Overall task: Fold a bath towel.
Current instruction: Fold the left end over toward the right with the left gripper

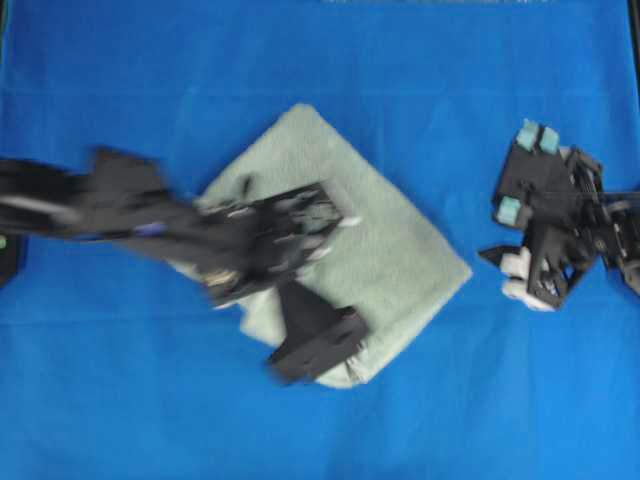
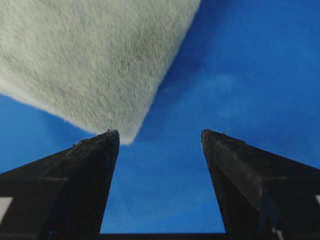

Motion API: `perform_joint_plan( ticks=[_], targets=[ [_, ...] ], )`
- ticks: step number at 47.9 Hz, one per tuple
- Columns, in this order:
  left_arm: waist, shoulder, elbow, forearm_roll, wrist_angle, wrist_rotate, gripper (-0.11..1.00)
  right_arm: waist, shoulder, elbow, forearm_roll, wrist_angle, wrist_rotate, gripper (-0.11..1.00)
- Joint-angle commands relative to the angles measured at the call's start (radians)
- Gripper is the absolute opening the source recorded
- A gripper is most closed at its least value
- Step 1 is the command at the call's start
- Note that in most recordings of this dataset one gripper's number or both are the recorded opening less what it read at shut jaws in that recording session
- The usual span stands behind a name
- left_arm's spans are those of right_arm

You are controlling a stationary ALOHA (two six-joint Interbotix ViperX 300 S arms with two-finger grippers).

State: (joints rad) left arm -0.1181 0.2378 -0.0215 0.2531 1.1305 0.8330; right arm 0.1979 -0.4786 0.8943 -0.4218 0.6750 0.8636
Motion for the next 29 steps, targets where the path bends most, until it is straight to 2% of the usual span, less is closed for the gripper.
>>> perform_joint_plan(
  ticks=[1, 7, 17, 22, 29],
  targets=[
    [0.044, 0.072, -0.132, -0.021, -0.029, 0.084, 0.08, 0.000, -0.020, -0.002, -0.003, -0.006, 0.002, 0.66],
    [0.057, 0.158, -0.199, -0.028, -0.095, 0.109, 0.08, 0.000, -0.029, 0.009, -0.003, -0.006, 0.000, 0.66],
    [0.066, 0.167, -0.164, -0.057, -0.198, 0.104, 0.08, 0.000, -0.043, 0.020, -0.032, -0.006, 0.000, 0.66],
    [0.081, 0.155, -0.138, -0.086, -0.247, 0.078, 0.09, 0.002, -0.046, 0.020, -0.048, -0.011, 0.000, 0.66],
    [0.104, 0.144, -0.114, -0.135, -0.337, -0.002, 0.09, 0.002, -0.048, 0.020, -0.058, -0.021, 0.000, 0.66]
  ],
)
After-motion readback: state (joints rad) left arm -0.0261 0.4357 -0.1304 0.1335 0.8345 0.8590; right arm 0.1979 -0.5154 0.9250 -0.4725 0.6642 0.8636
